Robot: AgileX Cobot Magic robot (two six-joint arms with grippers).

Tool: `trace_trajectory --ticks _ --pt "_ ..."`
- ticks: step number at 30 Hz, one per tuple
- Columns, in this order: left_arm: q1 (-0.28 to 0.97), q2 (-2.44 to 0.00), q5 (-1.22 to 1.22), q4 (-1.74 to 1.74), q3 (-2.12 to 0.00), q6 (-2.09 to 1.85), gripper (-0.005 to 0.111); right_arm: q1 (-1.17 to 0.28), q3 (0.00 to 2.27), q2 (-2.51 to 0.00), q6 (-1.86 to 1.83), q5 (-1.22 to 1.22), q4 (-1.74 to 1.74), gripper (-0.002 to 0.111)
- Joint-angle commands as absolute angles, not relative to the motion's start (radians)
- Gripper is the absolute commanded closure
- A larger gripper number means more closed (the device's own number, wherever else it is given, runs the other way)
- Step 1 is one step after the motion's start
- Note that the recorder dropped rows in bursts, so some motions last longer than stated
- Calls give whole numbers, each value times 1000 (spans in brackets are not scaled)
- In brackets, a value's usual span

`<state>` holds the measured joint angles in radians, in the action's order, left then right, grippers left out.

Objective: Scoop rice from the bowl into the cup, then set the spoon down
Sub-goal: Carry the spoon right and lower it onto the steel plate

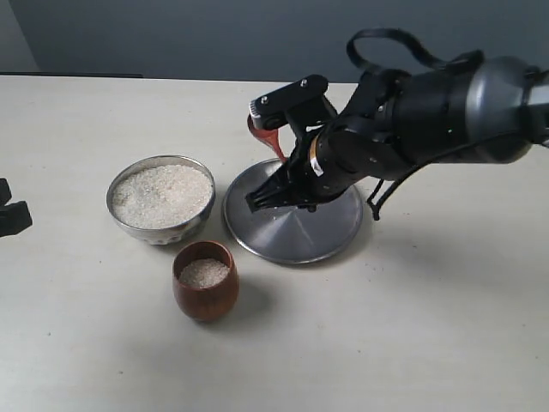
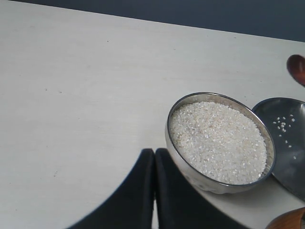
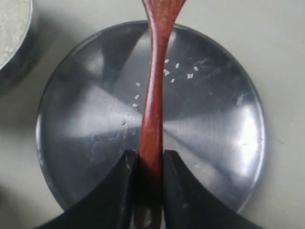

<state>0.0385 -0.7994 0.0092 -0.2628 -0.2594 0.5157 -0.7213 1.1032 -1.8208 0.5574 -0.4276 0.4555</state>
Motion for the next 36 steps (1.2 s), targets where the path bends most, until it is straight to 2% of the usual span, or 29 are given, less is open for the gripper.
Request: trace_trajectory --ticks 1,16,19,24,27,29,31,34,36 --pt "44 -803 0 -266 -266 515 106 -706 1103 -1902 553 -354 443 109" --pt "44 -803 6 -266 -266 517 106 -706 1105 -1981 654 -363 470 108" --pt "44 -803 6 -266 -266 517 106 -706 1105 -1981 658 -415 520 95" --pt "44 -803 0 -266 -266 515 106 -706 1105 -1972 658 -441 543 63" --pt "44 -803 0 -266 -266 515 106 -706 1105 -1941 666 -442 547 56" --pt "44 -803 0 -266 -266 515 106 -706 1105 -1911 672 -451 555 58" --pt "44 -803 0 -266 -266 515 106 -706 1105 -1869 679 -476 576 65" --pt "44 -803 0 -266 -266 517 106 -706 1103 -1800 673 -527 586 86" --pt "44 -803 0 -266 -266 517 106 -706 1101 -1753 670 -562 602 105"
